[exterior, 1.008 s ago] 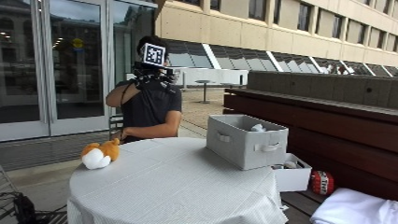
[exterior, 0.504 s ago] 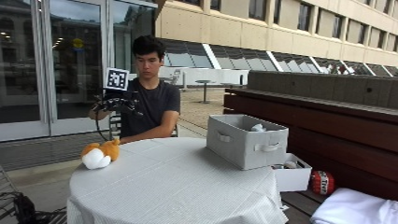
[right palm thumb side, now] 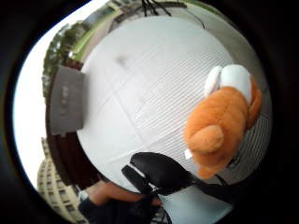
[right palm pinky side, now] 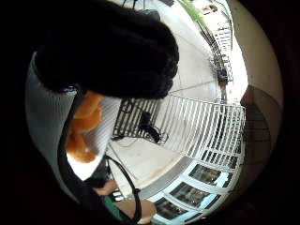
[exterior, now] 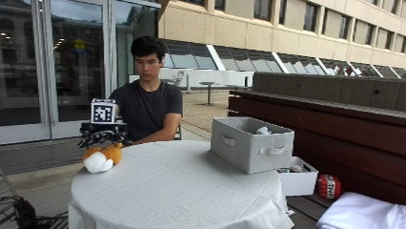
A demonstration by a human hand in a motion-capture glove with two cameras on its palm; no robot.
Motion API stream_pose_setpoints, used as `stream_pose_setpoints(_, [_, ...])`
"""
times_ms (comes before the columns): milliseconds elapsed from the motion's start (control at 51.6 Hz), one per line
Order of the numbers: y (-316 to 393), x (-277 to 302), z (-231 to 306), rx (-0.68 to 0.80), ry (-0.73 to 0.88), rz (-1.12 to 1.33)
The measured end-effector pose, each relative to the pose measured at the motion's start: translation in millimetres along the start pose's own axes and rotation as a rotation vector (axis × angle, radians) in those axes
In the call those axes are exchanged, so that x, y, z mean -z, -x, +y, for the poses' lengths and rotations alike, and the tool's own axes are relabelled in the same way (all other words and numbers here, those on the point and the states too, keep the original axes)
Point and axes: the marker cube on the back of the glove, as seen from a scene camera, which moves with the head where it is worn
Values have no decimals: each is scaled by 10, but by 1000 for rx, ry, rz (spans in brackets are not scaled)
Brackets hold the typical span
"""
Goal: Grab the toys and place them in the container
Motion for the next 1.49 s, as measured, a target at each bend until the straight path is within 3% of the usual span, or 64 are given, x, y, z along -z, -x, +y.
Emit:
stream_pose_setpoints(116, [-40,-270,-73,23,-84,-37])
stream_pose_setpoints(194, [-48,-350,50,-1,51,-61])
stream_pose_setpoints(330, [-88,-463,82,-27,39,-44])
stream_pose_setpoints(543, [-235,-566,78,-78,148,62])
stream_pose_setpoints(659, [-294,-590,-79,-41,-8,86])
stream_pose_setpoints(756, [-288,-528,98,-100,144,76])
stream_pose_setpoints(1280, [-172,-153,3,-64,69,4])
stream_pose_setpoints(1493, [-4,371,-295,23,-225,22])
